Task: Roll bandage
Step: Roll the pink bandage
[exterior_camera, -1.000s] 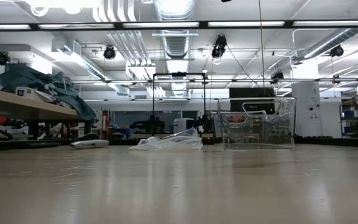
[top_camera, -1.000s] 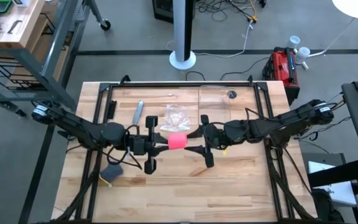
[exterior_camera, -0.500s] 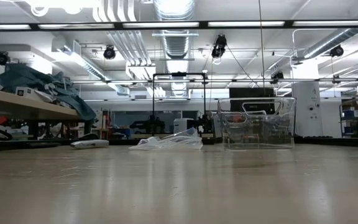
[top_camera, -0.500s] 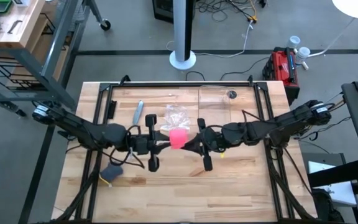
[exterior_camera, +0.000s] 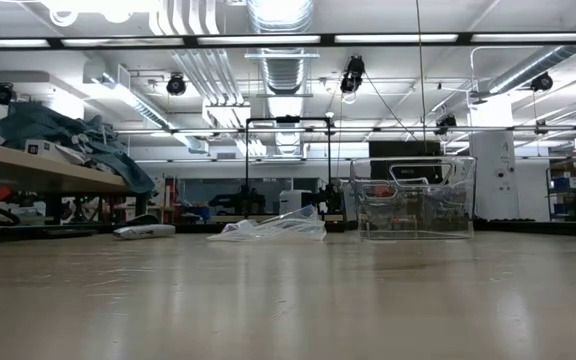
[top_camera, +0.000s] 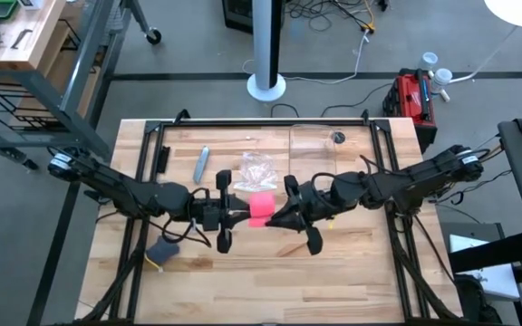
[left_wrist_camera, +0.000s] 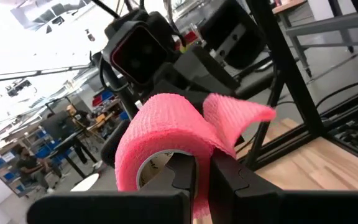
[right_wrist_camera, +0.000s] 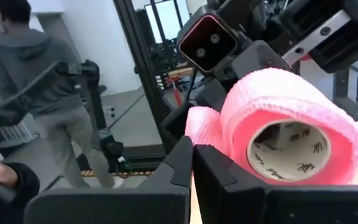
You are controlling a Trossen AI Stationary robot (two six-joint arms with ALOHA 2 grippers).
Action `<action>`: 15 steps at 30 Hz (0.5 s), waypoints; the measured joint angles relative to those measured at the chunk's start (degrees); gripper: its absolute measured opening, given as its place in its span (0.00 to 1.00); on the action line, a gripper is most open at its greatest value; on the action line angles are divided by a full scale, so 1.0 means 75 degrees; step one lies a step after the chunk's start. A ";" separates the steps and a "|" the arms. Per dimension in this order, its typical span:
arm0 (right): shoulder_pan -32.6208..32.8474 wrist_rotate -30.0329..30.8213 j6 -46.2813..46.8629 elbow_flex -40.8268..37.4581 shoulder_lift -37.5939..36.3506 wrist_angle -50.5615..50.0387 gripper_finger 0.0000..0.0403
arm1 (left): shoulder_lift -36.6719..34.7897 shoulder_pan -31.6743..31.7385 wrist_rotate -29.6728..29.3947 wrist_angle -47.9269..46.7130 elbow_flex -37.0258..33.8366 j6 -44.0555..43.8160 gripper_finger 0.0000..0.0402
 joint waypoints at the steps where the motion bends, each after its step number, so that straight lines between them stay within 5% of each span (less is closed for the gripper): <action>1: 0.0000 0.0020 0.0106 0.0000 -0.0008 0.0012 0.00 | 0.0000 0.0000 0.0000 -0.0036 0.0000 -0.0003 0.02; 15: 0.0156 0.0213 0.0615 0.0047 -0.0011 0.0064 0.00 | -0.0061 -0.0015 -0.0185 -0.0151 0.0000 -0.0092 0.02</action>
